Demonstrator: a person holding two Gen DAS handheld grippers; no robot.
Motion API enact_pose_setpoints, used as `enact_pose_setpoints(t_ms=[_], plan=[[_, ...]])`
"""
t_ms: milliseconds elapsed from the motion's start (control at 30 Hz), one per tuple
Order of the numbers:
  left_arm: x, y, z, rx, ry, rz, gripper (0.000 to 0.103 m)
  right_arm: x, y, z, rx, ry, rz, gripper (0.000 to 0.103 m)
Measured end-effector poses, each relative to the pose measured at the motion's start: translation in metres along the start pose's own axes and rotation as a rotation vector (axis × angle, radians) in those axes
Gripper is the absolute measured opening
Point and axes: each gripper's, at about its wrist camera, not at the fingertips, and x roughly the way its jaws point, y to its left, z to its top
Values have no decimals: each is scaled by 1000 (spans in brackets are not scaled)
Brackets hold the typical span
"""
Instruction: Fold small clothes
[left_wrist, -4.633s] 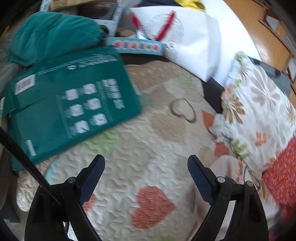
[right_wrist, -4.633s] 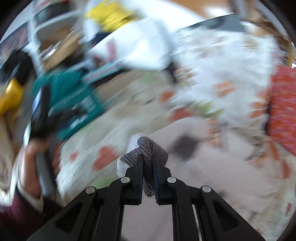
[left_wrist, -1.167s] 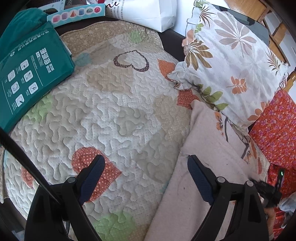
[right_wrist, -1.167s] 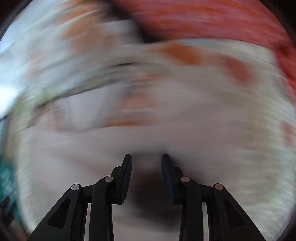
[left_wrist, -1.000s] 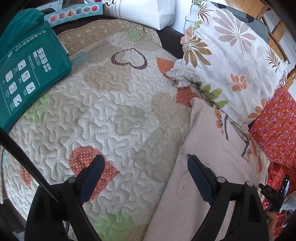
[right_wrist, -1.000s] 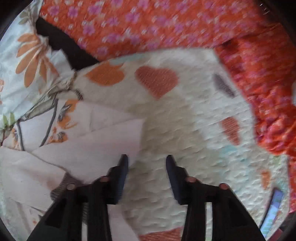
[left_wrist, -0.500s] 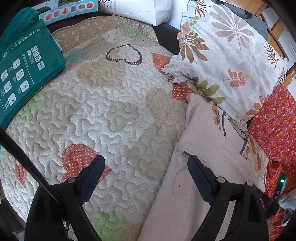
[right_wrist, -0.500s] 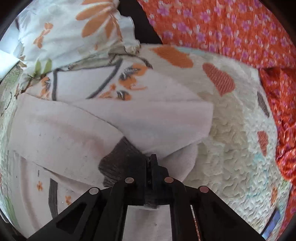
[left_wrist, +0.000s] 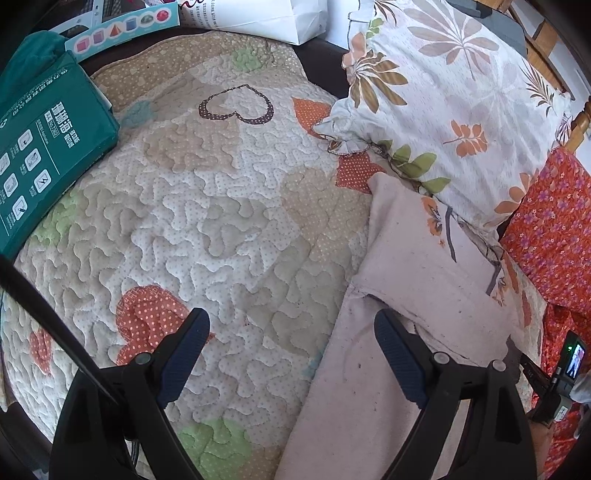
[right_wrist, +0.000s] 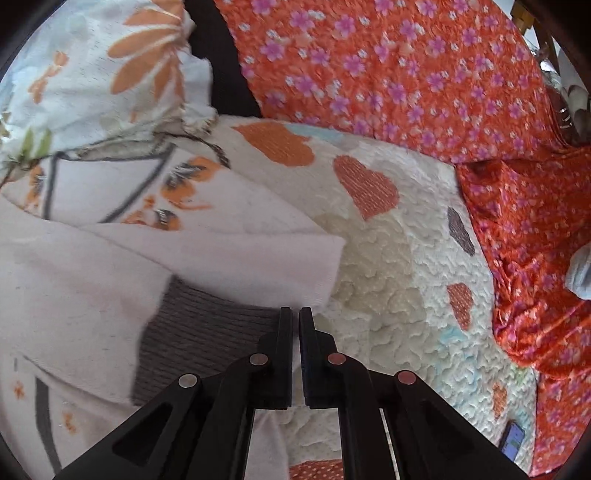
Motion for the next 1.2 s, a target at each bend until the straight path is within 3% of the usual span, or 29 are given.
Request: enact_pose_setpoints(t_ms=[100,133,167,233,433,667,700,833,867,967,1200], plan=[[-1,1,-3,0,4,2,90,-18,-19,-11,66,-4,69,24],[-2,2,-4,2,5,2,90,-23,-28,-15,93,5,114,39],[-2,2,-4,6,7,0,90,-29,-37,-22,121,14,156,44],[-4,2,-9,8,15,-25,90,-41,-56,-38,167,35,220,45],[-6,7,-44,-15,109,-232,90,-64,-103,-118,302,121,382,52],[-23,9,-100,111,48,-175,90,-52,-108,-210,432,171,521,53],[-23,16,-112,102,57,-192,90,-55,-110,-220,462,132,548,53],[-14,44,-152,-13,138,-266,90,-58,-115,-238,536,84,664,55],[-19,46,-159,-12,102,-266,90,-57,-116,-243,552,73,692,55],[-22,42,-172,9,118,-297,90,-57,-117,-252,573,49,750,55],[-24,45,-188,-25,117,-362,86,-54,-102,-258,543,95,946,55]])
